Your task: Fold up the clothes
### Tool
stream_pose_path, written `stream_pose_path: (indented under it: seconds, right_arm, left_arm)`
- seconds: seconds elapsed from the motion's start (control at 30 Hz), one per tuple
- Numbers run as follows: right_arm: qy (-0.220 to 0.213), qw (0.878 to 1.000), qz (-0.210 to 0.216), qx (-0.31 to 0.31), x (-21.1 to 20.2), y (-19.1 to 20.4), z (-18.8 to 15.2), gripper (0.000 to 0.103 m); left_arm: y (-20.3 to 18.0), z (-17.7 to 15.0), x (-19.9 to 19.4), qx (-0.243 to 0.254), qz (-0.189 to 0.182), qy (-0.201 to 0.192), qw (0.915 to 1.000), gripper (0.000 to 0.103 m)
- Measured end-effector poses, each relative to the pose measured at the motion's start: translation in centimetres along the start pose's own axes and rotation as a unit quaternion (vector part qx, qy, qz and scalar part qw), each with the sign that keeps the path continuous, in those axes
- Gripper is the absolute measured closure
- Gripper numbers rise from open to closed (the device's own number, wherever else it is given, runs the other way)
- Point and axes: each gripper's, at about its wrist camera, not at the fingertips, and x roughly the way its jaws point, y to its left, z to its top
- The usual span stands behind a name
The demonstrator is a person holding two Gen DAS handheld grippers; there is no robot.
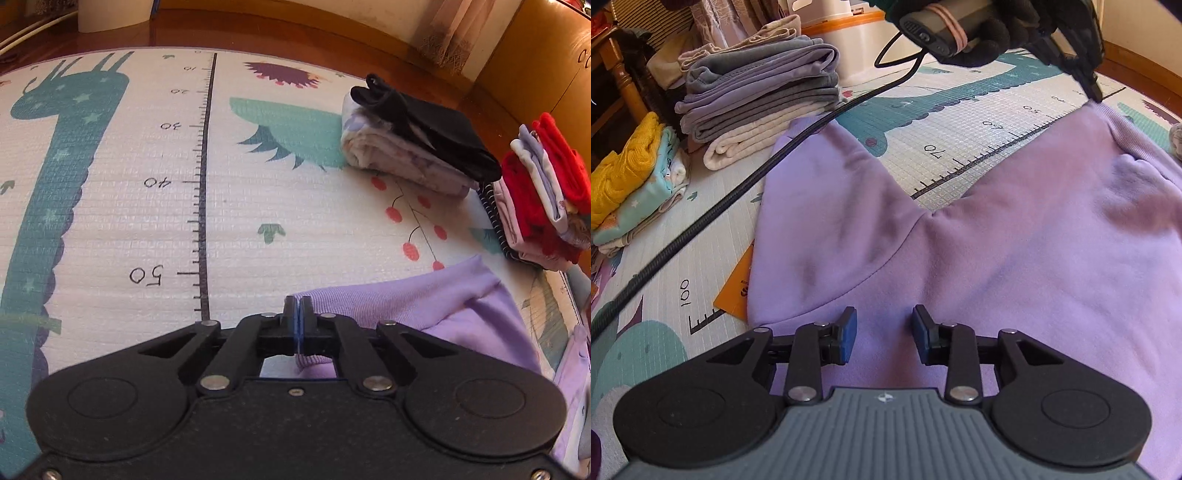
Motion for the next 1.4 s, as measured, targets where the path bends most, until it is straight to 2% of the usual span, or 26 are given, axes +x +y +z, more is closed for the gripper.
stream_pose_path:
  seconds: [0.07, 0.13, 0.17, 0.23, 0.3, 0.33, 0.4, 0.47, 0.5, 0.6, 0.67, 0.73, 0.87, 0.97, 1.03, 1.07, 1.13, 1.2, 1.3, 1.4]
  right_arm:
    - [0.001, 1.000, -0.005, -0.004, 0.0, 0.3, 0.0, 0.067]
    - [0.003, 1.000, -0.011, -0.007, 0.1, 0.5, 0.1, 0.066]
    - [0.005, 1.000, -0.013, -0.010, 0.1, 0.6, 0.2, 0.066]
    - [0.008, 1.000, -0.018, -0.013, -0.1, 0.8, 0.3, 0.067]
    - [0.002, 1.000, -0.022, -0.011, -0.4, 1.0, 0.4, 0.068]
    - [-0.005, 1.000, -0.024, -0.012, -0.7, 1.1, 0.4, 0.068]
    - [0.003, 1.000, -0.017, -0.013, -0.3, 1.3, 0.2, 0.068]
    - [0.004, 1.000, -0.016, -0.020, 0.0, 1.7, -0.3, 0.065]
    - [0.002, 1.000, -0.017, -0.020, -0.1, 1.9, -0.5, 0.064]
    - [0.002, 1.000, -0.019, -0.018, -0.1, 2.4, -0.8, 0.064]
    - [0.004, 0.999, -0.021, -0.026, -0.2, 2.8, -0.9, 0.063]
    - [0.003, 0.999, -0.020, -0.027, -0.2, 2.8, -1.0, 0.063]
    - [0.002, 1.000, -0.019, -0.024, -0.4, 2.9, -0.7, 0.064]
    - [-0.009, 1.000, -0.024, -0.019, -0.7, 2.9, -1.2, 0.065]
    - [-0.013, 0.999, -0.026, -0.023, -0.6, 3.2, -1.7, 0.063]
    - [-0.014, 0.999, -0.027, -0.025, -0.5, 3.3, -1.8, 0.062]
    - [-0.013, 0.999, -0.030, -0.030, -0.5, 3.6, -1.9, 0.061]
    - [-0.011, 0.999, -0.032, -0.033, -0.5, 3.8, -1.8, 0.060]
    - [-0.008, 0.999, -0.025, -0.034, -0.8, 3.6, -1.7, 0.061]
    - [-0.017, 0.999, -0.033, -0.030, -2.1, 3.3, -2.1, 0.063]
  left_arm:
    - [0.6, 0.2, -0.6, -0.021, 0.000, -0.007, 0.9998, 0.103]
    - [1.0, 0.8, -1.4, -0.032, 0.016, -0.019, 0.9992, 0.103]
    - [0.9, 1.0, -1.9, -0.031, 0.010, -0.023, 0.9992, 0.103]
    - [0.1, 0.9, -2.9, -0.015, -0.035, -0.028, 0.9989, 0.103]
    - [-1.4, 0.4, -3.1, 0.025, -0.072, -0.014, 0.9970, 0.103]
    - [-2.1, -0.1, -2.3, 0.047, -0.060, 0.001, 0.9971, 0.103]
    - [-2.5, -1.0, 0.3, 0.074, 0.002, 0.033, 0.9967, 0.103]
    - [-2.0, -1.1, 2.3, 0.078, 0.045, 0.038, 0.9952, 0.103]
    - [-1.6, -1.0, 3.1, 0.075, 0.064, 0.035, 0.9945, 0.098]
    - [-2.0, -0.2, 4.3, 0.085, 0.097, 0.043, 0.9906, 0.096]
    - [-2.6, -0.2, 4.2, 0.101, 0.105, 0.047, 0.9882, 0.096]
    - [-2.6, -0.1, 3.2, 0.099, 0.096, 0.042, 0.9896, 0.096]
    - [-3.0, -0.6, 0.3, 0.117, 0.045, 0.032, 0.9915, 0.096]
    - [-2.9, -1.5, 0.9, 0.128, 0.042, 0.051, 0.9896, 0.095]
    - [-2.4, -2.4, 2.5, 0.129, 0.072, 0.071, 0.9864, 0.097]
    - [-2.1, -2.5, 2.7, 0.130, 0.073, 0.065, 0.9867, 0.097]
    - [-2.1, -1.8, 2.9, 0.126, 0.077, 0.078, 0.9859, 0.097]
    - [-2.8, -1.4, 2.4, 0.142, 0.083, 0.072, 0.9838, 0.097]
    - [-4.5, -1.3, 1.3, 0.153, 0.045, 0.057, 0.9855, 0.097]
    - [-7.5, -1.5, 1.4, 0.183, -0.002, 0.058, 0.9814, 0.097]
